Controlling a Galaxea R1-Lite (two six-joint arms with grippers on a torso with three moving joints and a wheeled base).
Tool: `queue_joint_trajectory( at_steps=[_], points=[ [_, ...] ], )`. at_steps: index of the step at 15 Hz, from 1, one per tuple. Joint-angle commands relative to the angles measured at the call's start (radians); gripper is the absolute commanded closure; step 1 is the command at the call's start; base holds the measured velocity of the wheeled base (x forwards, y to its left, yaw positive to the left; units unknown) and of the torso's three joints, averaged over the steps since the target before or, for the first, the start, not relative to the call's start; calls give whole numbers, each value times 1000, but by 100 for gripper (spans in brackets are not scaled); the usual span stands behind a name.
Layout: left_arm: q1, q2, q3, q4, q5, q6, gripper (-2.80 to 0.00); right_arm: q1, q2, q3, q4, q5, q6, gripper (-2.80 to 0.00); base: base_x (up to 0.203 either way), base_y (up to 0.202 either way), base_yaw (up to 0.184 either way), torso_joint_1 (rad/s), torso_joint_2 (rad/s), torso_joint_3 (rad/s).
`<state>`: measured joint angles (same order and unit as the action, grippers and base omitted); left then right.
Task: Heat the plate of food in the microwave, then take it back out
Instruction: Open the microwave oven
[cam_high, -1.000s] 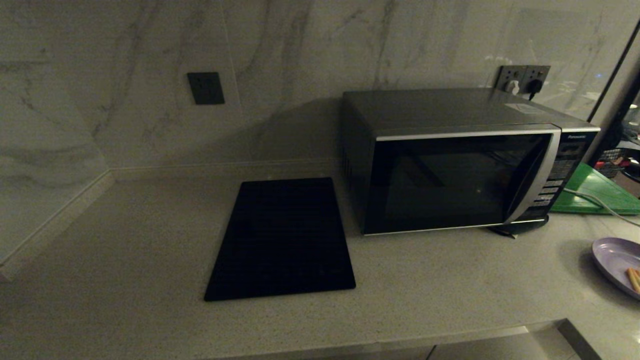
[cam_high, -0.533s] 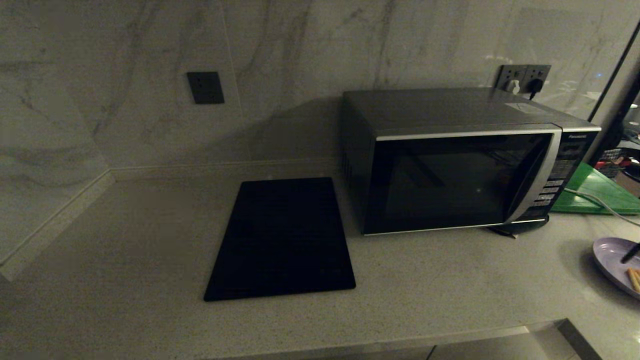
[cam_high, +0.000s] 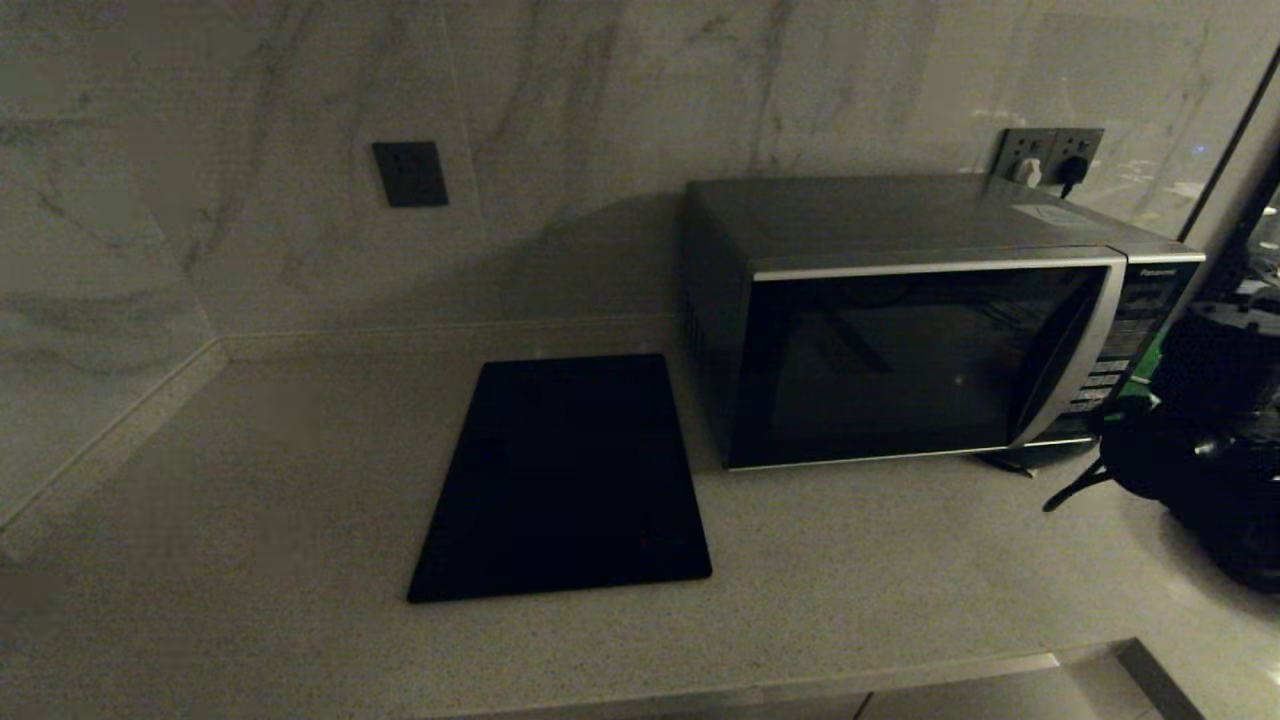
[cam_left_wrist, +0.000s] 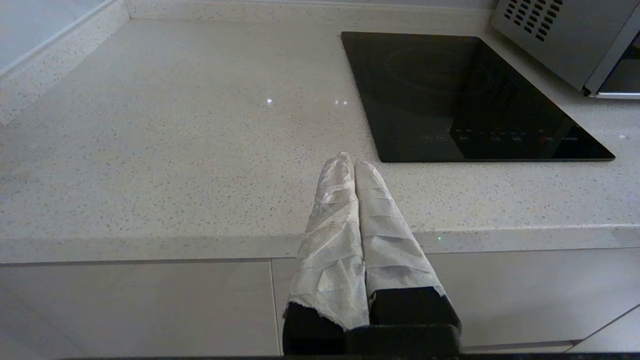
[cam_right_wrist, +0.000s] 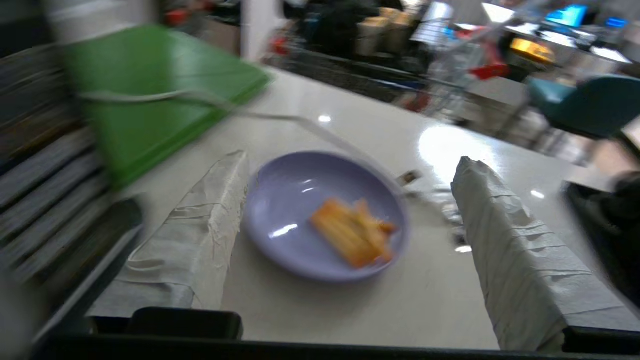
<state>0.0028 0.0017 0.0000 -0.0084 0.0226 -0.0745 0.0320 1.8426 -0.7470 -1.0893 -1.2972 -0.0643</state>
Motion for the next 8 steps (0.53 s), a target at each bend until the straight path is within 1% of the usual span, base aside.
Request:
queue_joint_trajectory(
  at_steps=[1,3,4,7,8],
  points=[
    [0,0,0,1,0,-1,0,95,-1,3,-24,-24,0,-280,0,0,0,0,0,0],
    [0,0,0,-1,0,-1,0,149,1,-5,-28,-80,-3,-280,0,0,0,0,0,0],
    [0,0,0,-1,0,-1,0,160,1,-6,-28,-90,-3,-280,0,0,0,0,0,0],
    [0,0,0,-1,0,-1,0,161,39,-2,-28,-153,-3,-280,0,0,0,0,0,0],
    [0,0,0,0,0,-1,0,161,55,-5,-31,-161,-2,-280,0,0,0,0,0,0]
  ],
)
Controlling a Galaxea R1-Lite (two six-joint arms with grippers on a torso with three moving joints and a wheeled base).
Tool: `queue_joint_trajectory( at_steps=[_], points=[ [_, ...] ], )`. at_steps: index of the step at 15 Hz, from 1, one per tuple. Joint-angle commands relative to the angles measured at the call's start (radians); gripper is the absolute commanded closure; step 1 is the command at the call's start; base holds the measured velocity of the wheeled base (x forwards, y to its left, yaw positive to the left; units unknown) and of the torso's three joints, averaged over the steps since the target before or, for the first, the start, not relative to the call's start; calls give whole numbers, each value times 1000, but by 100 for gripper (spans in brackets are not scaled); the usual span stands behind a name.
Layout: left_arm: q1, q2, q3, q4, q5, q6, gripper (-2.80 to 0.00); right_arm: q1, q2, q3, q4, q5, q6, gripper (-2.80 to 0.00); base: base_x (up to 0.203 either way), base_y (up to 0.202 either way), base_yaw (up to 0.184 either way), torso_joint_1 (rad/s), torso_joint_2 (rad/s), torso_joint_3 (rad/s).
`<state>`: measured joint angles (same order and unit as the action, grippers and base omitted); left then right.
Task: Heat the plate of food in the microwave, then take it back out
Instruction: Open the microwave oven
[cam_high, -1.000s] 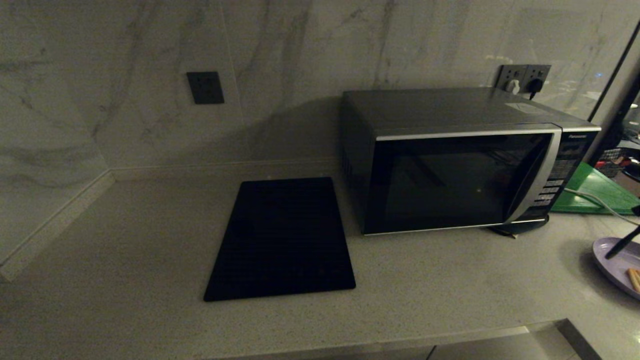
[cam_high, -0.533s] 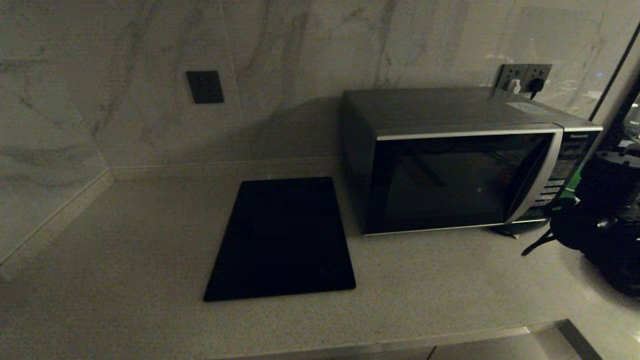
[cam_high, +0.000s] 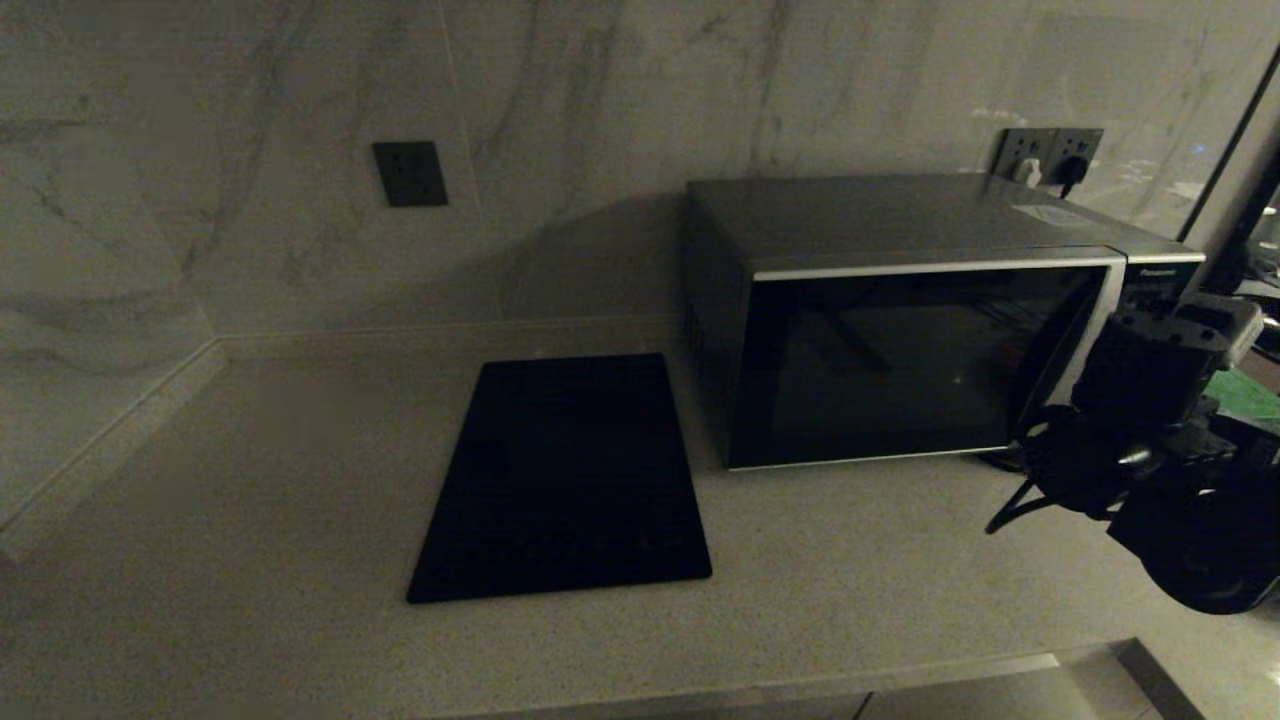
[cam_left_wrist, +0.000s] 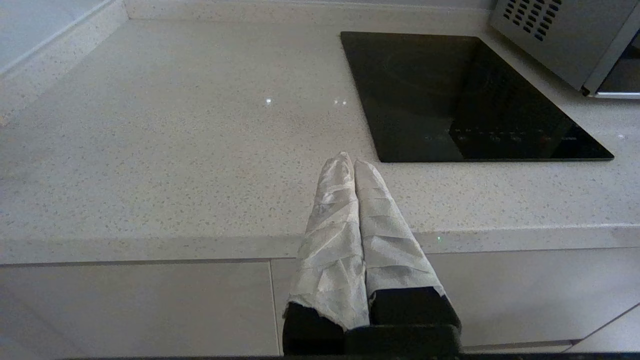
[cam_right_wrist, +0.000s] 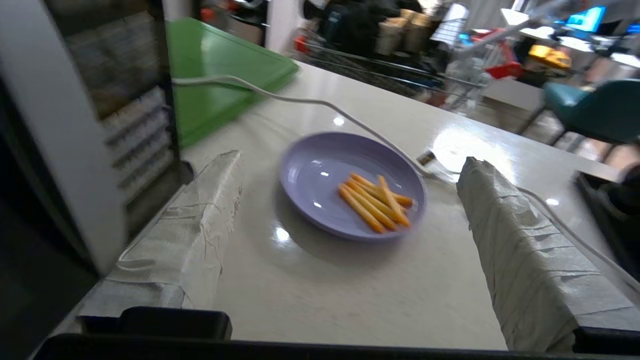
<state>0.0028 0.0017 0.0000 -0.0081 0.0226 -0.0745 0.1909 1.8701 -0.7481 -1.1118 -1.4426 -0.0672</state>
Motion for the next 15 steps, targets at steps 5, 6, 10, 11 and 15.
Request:
queue_joint_trajectory(
  at_steps=[5,6,10,11,15],
  points=[
    [0,0,0,-1,0,-1,0,6,168,-17,-176,-34,3,-280,0,0,0,0,0,0],
    [0,0,0,-1,0,-1,0,13,190,-27,-196,-33,3,-280,0,0,0,0,0,0],
    [0,0,0,0,0,-1,0,45,231,-107,-200,-32,-22,-280,0,0,0,0,0,0],
    [0,0,0,-1,0,-1,0,58,239,-125,-200,-32,-27,-280,0,0,0,0,0,0],
    [0,0,0,0,0,-1,0,80,261,-186,-204,15,-26,-280,0,0,0,0,0,0]
  ],
)
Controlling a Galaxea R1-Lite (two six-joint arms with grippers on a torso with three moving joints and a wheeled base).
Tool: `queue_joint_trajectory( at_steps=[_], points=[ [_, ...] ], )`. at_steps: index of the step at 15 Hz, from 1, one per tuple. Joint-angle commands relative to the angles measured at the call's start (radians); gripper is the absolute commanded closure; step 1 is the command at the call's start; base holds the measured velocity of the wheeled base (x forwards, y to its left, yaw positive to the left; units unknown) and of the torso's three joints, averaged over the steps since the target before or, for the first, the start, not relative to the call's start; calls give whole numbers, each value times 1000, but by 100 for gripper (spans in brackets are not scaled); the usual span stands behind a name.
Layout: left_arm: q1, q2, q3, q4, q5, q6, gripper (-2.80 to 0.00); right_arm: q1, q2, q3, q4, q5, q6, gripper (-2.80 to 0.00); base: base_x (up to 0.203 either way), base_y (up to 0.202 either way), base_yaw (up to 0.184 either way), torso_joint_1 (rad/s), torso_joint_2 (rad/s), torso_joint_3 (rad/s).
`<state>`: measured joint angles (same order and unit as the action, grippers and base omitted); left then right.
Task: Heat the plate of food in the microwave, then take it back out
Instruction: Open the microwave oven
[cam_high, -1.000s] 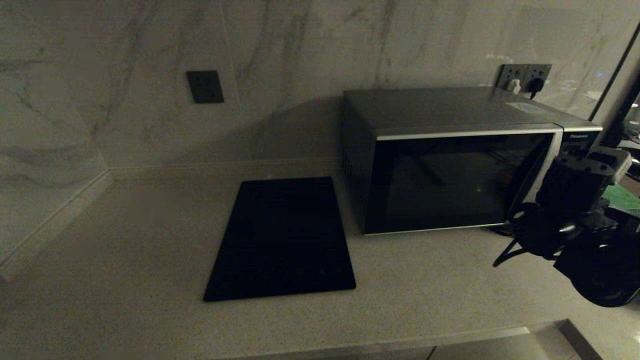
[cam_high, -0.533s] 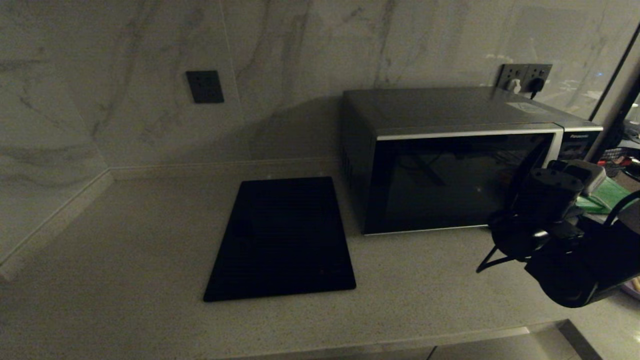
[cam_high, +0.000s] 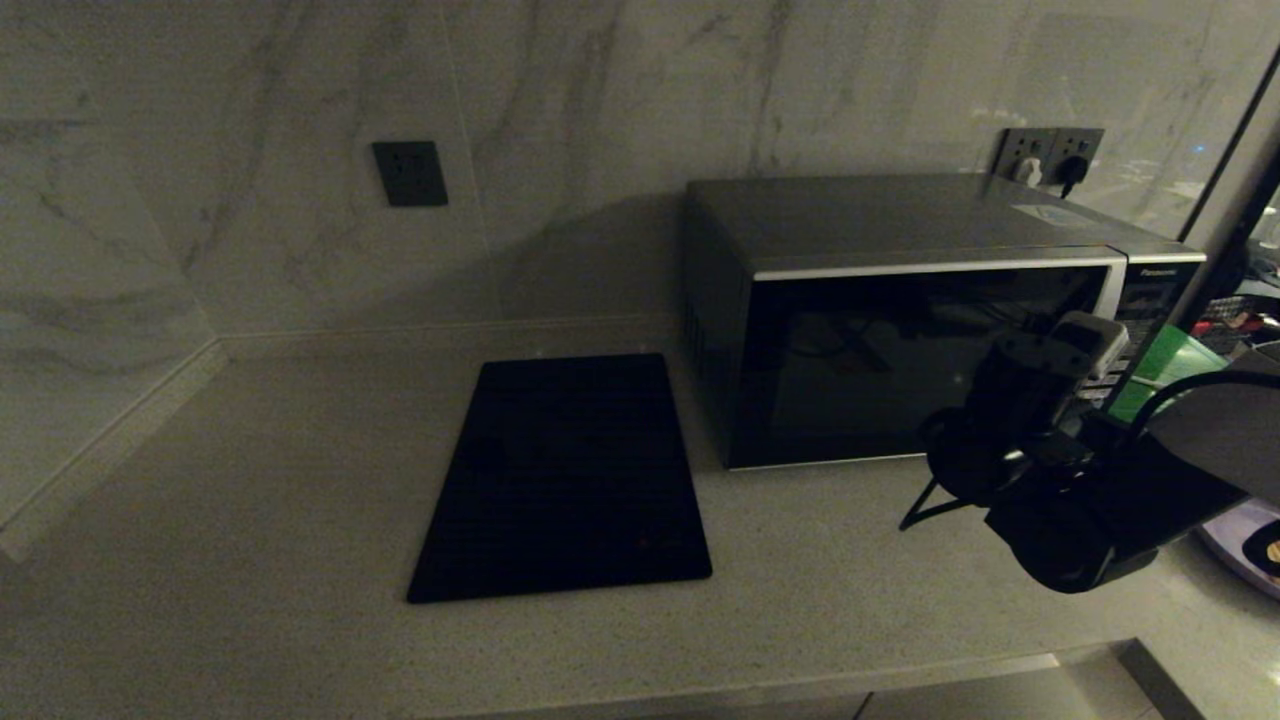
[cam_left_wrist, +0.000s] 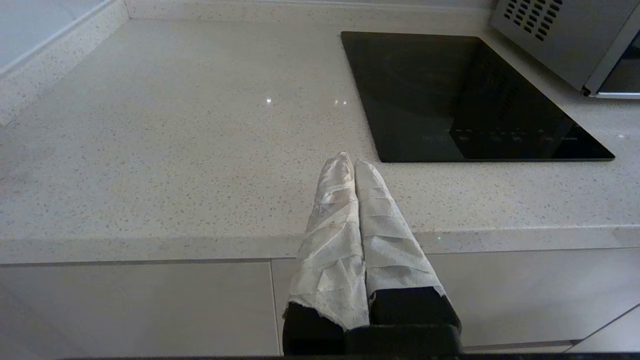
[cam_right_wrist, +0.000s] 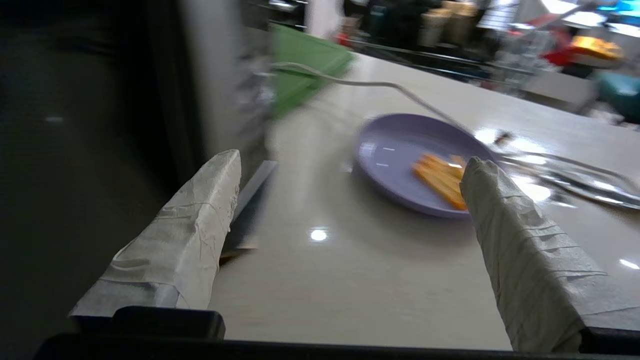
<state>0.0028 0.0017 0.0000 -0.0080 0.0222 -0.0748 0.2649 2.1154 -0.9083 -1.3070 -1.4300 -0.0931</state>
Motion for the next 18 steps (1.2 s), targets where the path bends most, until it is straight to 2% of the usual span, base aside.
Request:
queue_joint_trajectory(
  at_steps=[1,11,18],
  points=[
    [0,0,0,-1,1,0,0,7,29,-43,-9,6,0,-280,0,0,0,0,0,0],
    [0,0,0,0,1,0,0,-45,191,-277,-9,43,-16,-280,0,0,0,0,0,0],
    [0,0,0,0,1,0,0,-99,210,-314,-9,30,-40,-280,0,0,0,0,0,0]
  ],
)
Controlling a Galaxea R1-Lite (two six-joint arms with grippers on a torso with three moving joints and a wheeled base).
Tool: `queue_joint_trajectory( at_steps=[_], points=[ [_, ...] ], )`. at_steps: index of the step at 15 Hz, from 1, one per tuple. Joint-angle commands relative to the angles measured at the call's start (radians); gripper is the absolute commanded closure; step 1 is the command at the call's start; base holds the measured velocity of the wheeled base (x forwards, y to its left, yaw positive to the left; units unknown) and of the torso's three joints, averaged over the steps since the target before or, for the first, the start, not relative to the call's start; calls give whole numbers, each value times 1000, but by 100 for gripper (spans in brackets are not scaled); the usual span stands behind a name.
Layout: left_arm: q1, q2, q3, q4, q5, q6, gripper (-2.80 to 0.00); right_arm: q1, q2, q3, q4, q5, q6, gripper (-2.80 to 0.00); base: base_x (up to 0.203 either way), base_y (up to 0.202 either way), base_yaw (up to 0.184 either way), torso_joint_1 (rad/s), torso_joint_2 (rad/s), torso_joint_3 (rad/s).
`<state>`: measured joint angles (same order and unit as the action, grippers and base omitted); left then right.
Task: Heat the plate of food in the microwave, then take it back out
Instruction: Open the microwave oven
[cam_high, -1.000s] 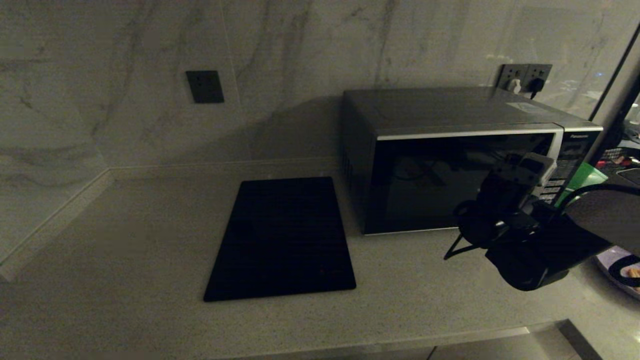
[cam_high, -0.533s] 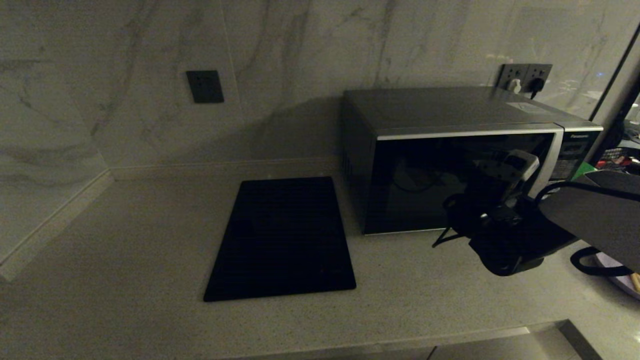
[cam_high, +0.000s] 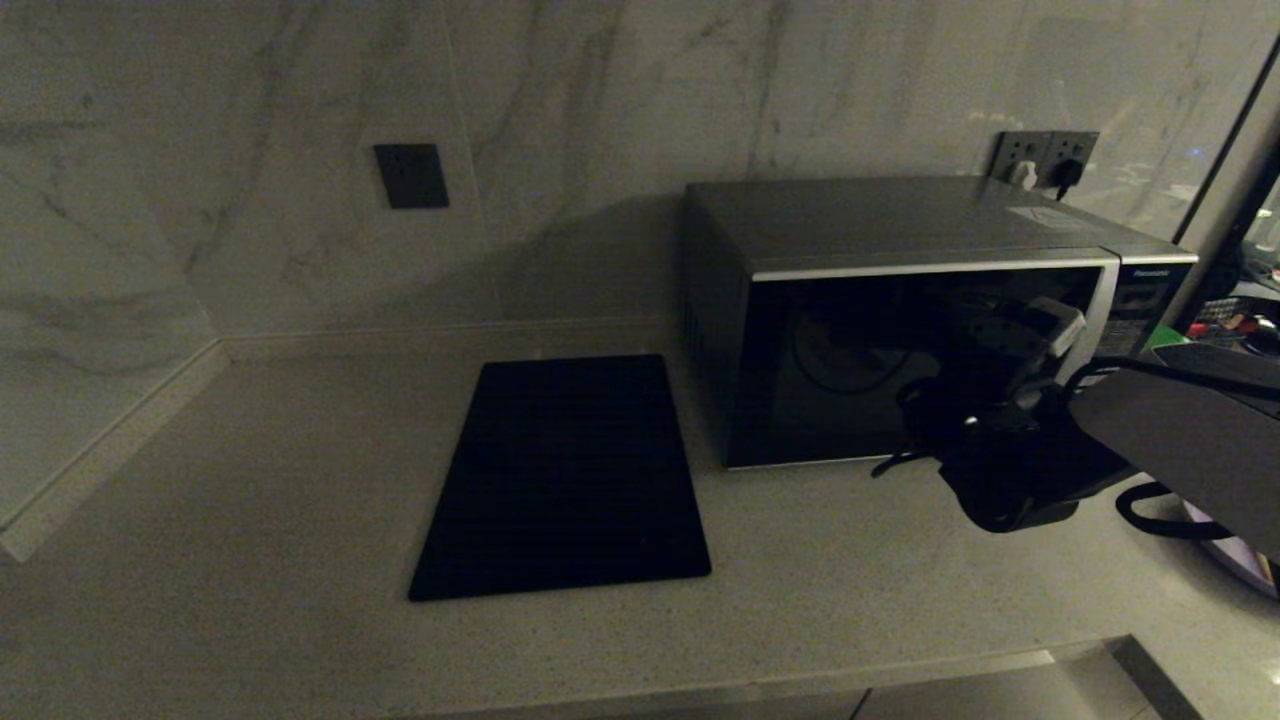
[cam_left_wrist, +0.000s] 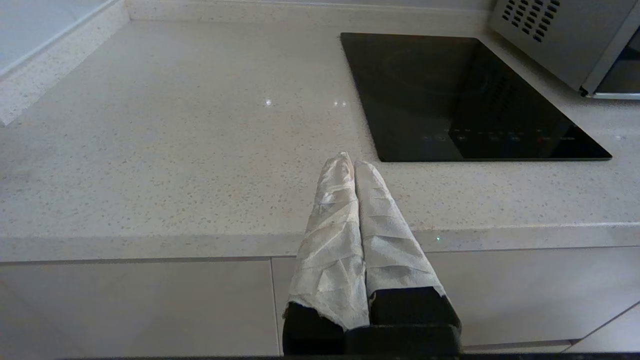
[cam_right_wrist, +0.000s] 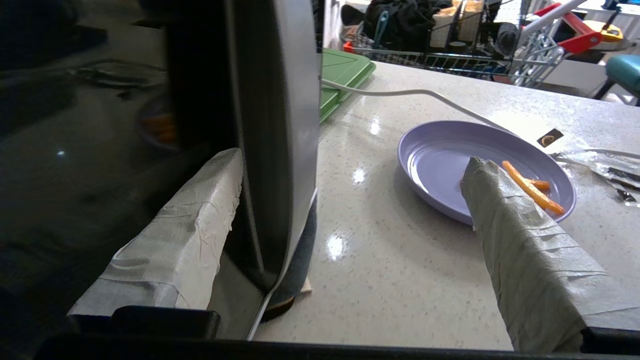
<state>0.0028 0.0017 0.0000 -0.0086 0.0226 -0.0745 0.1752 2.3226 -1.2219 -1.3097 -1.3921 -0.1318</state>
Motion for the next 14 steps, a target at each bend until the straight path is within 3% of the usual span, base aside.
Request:
queue_joint_trajectory(
  at_steps=[1,14],
  points=[
    [0,0,0,-1,0,-1,0,-14,0,2,-7,-11,-3,-280,0,0,0,0,0,0],
    [0,0,0,-1,0,-1,0,-46,-9,45,-26,-74,-34,-280,0,0,0,0,0,0]
  ],
)
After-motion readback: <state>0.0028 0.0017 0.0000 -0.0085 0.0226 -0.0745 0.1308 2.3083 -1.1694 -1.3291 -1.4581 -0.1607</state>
